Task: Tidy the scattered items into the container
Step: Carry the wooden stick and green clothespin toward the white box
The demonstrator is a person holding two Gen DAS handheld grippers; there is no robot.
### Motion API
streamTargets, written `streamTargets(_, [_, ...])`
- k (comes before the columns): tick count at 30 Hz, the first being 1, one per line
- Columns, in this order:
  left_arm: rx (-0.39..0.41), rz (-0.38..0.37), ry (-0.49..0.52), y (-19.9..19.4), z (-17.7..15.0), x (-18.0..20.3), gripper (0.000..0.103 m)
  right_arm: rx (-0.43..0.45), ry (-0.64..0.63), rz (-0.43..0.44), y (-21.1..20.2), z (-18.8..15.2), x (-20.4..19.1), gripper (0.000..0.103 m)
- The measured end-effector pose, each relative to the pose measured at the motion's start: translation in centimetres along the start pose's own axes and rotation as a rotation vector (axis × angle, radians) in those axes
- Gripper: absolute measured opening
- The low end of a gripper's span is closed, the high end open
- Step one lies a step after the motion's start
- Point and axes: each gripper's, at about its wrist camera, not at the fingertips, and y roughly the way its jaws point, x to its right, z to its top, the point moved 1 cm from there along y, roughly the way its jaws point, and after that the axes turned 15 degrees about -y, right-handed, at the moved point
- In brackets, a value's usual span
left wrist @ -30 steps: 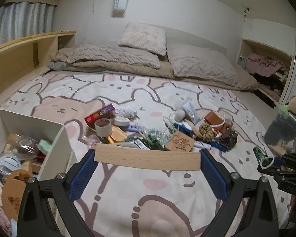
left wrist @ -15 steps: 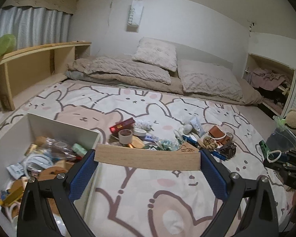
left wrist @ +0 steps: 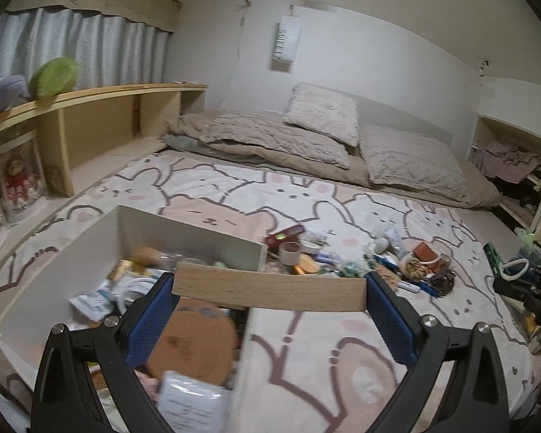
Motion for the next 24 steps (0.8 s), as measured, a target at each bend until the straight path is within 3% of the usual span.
streamTargets(13, [0.05, 0.13, -0.087, -1.7, 2.1, -7.6, 0.101, 0.067, -0.024, 0.09, 2.1, 4.0, -5.2, 0.031])
streamTargets(24, [0.023, 0.247, -0.212, -2.0, 2.8, -14.4, 0.101, 0.079, -0.077, 0.181, 4.6, 7.0, -10.1, 0.031])
